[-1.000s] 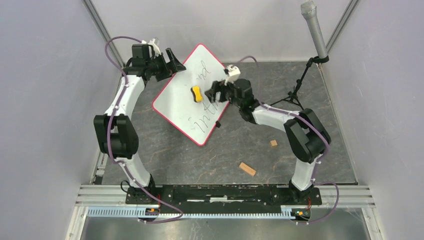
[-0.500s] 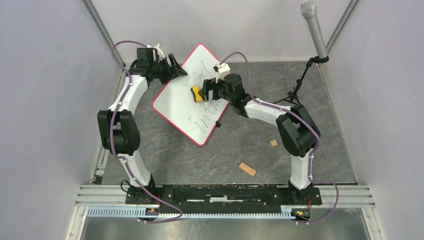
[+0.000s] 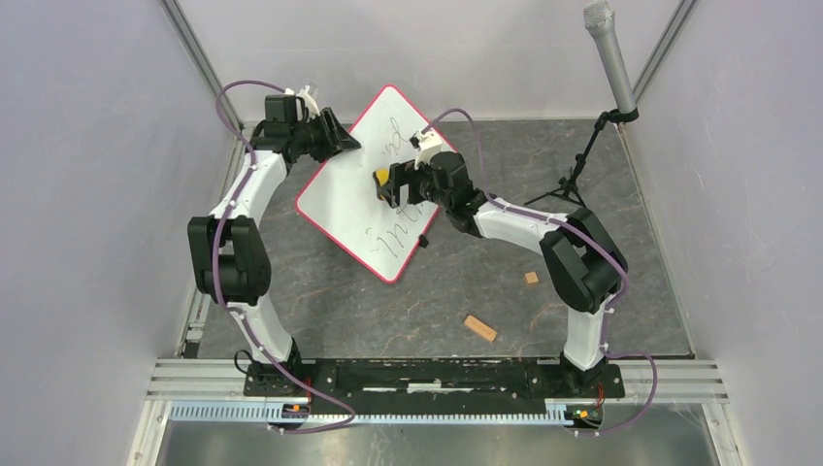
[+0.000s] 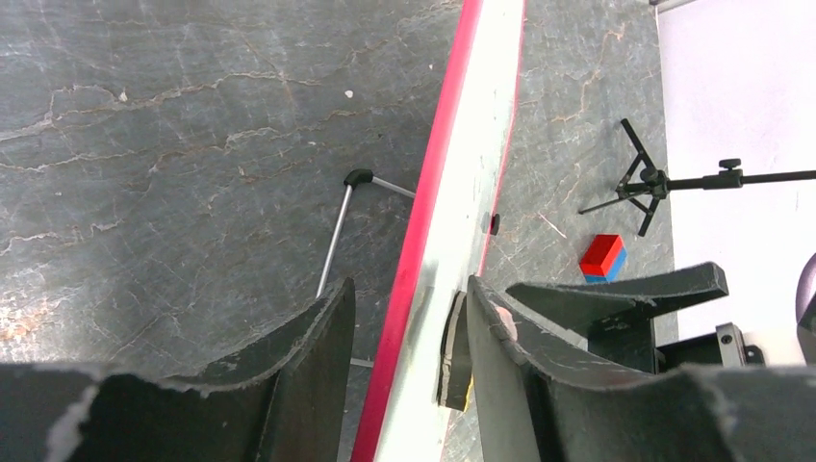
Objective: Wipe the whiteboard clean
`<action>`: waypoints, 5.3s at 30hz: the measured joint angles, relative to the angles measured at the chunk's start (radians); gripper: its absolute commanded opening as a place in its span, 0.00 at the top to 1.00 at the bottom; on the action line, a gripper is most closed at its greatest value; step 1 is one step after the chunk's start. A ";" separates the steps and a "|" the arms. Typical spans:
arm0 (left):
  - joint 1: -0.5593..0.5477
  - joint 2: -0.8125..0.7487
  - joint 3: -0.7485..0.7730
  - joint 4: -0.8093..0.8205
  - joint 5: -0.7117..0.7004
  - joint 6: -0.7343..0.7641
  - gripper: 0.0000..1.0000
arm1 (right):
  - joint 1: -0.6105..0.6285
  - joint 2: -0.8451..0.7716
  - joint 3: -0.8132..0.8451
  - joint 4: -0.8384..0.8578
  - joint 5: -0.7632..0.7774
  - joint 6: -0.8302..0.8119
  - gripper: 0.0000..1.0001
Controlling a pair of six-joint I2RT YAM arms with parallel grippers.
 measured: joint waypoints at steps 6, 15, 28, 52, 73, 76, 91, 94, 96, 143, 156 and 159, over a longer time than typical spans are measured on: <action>0.000 -0.026 -0.026 0.024 -0.003 0.000 0.54 | 0.030 -0.013 -0.006 0.009 0.026 0.039 0.25; 0.002 -0.028 -0.037 0.040 -0.007 0.000 0.69 | 0.051 0.059 0.080 -0.018 0.087 0.058 0.50; -0.001 -0.028 -0.042 0.076 0.006 0.007 0.98 | 0.052 0.146 0.262 -0.069 0.125 -0.006 0.77; -0.003 -0.028 -0.046 0.083 -0.001 0.051 0.98 | 0.099 0.260 0.488 -0.098 0.267 -0.003 0.86; -0.031 -0.053 -0.064 0.093 -0.051 0.130 0.98 | -0.133 0.334 0.446 -0.097 0.188 0.018 0.87; -0.035 -0.056 -0.064 0.086 -0.061 0.132 0.98 | -0.105 0.323 0.448 -0.096 0.206 -0.031 0.87; -0.044 -0.066 -0.074 0.083 -0.079 0.148 0.98 | -0.042 0.308 0.494 -0.037 0.114 -0.034 0.84; -0.046 -0.067 -0.074 0.082 -0.080 0.148 0.98 | -0.105 0.337 0.494 -0.056 0.111 -0.008 0.84; -0.046 -0.068 -0.074 0.082 -0.081 0.148 0.98 | -0.140 0.356 0.494 -0.068 0.114 0.001 0.84; -0.050 -0.079 -0.078 0.060 -0.073 0.147 0.98 | -0.180 0.318 0.478 -0.074 -0.030 -0.038 0.20; -0.050 -0.079 -0.078 0.060 -0.072 0.147 0.98 | -0.222 0.367 0.500 -0.040 -0.056 0.016 0.40; -0.050 -0.079 -0.078 0.059 -0.072 0.147 0.98 | -0.219 0.400 0.520 -0.039 -0.064 0.027 0.57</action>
